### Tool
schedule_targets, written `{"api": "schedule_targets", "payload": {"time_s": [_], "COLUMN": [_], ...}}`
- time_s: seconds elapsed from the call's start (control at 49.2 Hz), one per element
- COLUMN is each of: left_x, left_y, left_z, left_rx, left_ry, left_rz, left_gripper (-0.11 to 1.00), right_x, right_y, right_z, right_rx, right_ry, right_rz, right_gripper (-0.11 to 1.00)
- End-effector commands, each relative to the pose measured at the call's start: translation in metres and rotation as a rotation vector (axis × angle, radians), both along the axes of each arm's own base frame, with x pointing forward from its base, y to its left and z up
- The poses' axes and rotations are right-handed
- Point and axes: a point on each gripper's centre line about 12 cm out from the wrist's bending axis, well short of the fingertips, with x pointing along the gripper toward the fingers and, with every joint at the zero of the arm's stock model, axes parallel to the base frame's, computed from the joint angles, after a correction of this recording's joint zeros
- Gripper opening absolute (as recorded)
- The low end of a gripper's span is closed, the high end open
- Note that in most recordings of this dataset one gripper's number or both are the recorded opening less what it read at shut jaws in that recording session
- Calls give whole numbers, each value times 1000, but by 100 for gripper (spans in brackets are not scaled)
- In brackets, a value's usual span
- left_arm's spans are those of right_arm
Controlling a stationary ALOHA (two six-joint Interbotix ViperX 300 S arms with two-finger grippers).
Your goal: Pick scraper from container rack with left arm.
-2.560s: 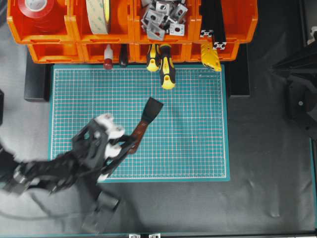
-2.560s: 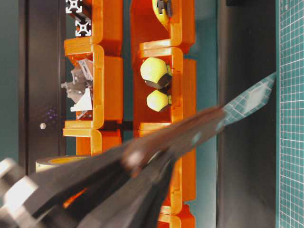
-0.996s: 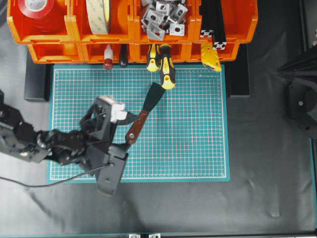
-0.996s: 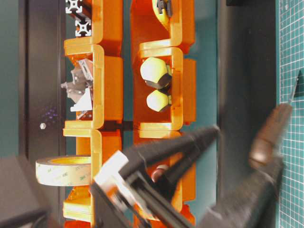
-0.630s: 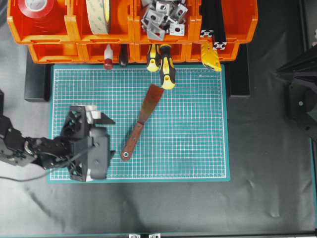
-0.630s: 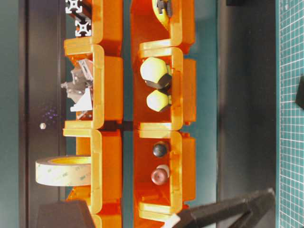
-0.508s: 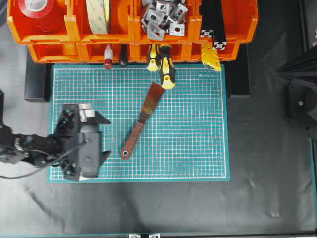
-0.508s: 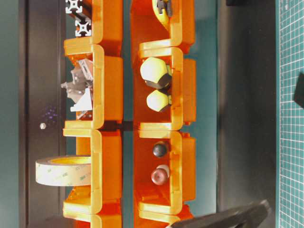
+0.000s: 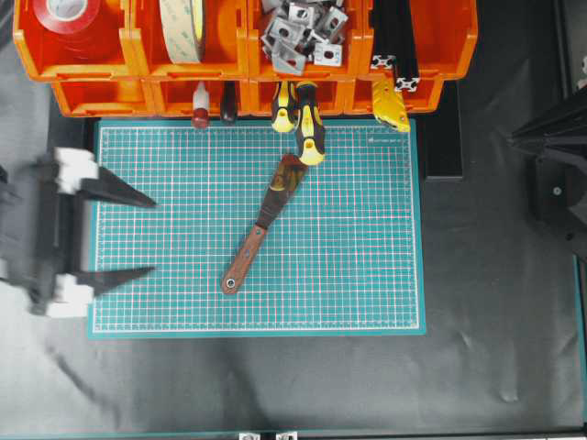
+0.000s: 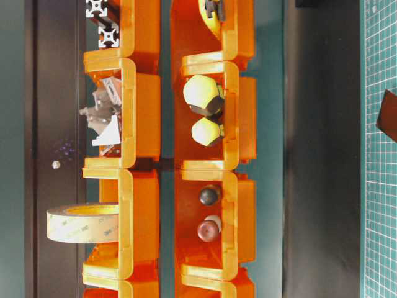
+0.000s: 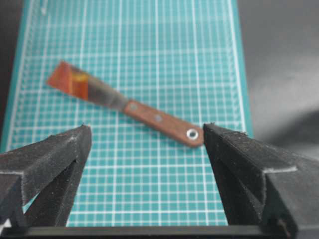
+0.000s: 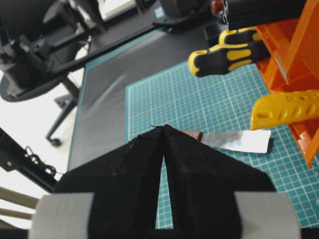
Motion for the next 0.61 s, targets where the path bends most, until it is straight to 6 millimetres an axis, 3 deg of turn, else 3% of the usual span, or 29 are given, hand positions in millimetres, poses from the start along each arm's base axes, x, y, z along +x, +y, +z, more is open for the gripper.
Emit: {"api": "schedule_targets", "payload": {"time_s": [0.0,0.305,0.589], "left_x": [-18,-83,-119], "left_y": [9,61,79], "left_z": [22,65,69], "left_rx": [-40,-99,-118], "left_ry": [-85,-290,-405], "left_rz": [-2,130,129], "left_gripper": [87,82,82], "right_x": [3,3,4], "right_y": [0,0,0], "right_z": [14,20,19], "right_rx": [-3,-9,-9], "right_ry": [-48,-97,-92], "right_rz": [-1,-2,-3], "right_gripper": [0,0,0]}}
